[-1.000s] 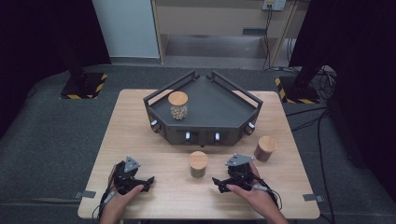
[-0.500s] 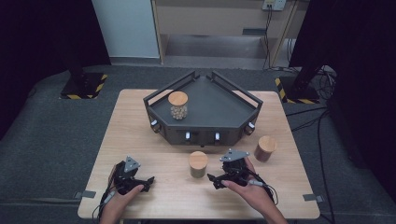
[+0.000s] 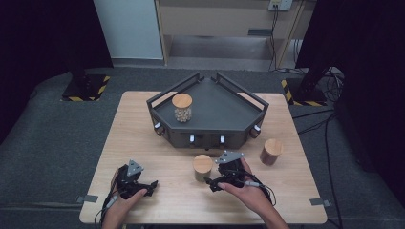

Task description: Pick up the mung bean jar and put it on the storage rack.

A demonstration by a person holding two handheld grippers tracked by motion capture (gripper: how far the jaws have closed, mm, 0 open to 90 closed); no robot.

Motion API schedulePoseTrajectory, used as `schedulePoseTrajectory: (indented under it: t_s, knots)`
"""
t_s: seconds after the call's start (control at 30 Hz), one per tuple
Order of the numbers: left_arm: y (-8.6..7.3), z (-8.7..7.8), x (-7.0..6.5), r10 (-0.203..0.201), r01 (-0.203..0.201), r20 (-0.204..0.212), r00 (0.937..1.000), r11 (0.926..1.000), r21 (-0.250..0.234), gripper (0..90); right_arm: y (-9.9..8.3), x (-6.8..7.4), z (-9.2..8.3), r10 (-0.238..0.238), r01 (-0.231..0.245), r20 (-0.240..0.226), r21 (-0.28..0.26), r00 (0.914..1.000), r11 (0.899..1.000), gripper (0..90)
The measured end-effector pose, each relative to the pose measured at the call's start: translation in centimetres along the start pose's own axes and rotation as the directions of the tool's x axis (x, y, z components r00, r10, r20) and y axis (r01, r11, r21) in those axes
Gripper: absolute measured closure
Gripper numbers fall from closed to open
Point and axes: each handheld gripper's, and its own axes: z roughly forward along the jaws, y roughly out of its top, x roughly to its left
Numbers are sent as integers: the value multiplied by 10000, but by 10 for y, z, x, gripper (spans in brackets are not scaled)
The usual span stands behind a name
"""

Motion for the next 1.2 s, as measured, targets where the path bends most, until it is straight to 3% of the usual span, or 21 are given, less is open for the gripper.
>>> schedulePoseTrajectory:
  t_s: [0.8,1.07,1.2]
  knots:
    - [0,0,0,0,0,-2,10000,10000,-1,0,14,8,35,141,-136,-254,218,9996,9997,107]
    - [0,0,0,2,-2,-2,10000,10000,-1,0,20,14,42,138,-137,-18,222,9999,9997,246]
    - [0,0,0,0,0,-2,10000,10000,-2,0,23,17,40,-164,162,92,303,9998,9994,255]
